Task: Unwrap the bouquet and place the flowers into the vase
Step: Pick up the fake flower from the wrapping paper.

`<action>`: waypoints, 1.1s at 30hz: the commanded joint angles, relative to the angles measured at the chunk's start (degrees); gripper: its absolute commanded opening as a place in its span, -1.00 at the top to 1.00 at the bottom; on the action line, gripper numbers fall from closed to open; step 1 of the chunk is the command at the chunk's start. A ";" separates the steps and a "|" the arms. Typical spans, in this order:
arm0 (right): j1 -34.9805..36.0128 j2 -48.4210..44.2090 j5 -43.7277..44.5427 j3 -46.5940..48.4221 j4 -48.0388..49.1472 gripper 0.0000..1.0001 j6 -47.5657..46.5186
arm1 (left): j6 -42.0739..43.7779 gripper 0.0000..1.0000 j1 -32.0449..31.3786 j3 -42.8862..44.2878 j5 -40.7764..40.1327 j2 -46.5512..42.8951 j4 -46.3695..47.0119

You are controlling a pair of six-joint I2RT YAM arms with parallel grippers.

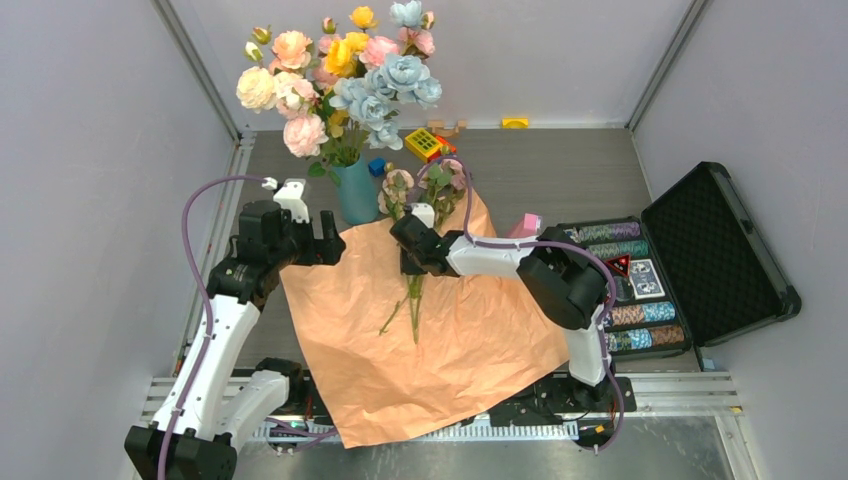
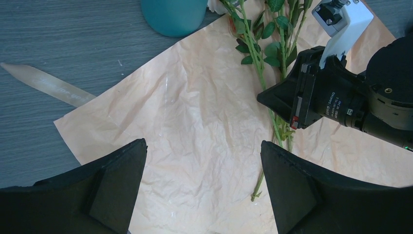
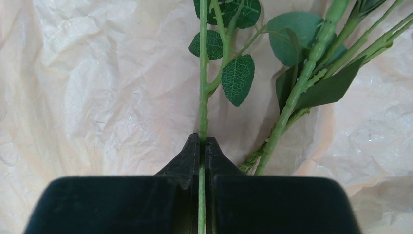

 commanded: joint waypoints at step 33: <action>0.31 -47.86 2.37 -35.86 27.77 0.99 -0.07 | -23.83 -0.71 -7.01 -3.86 16.50 -4.41 14.17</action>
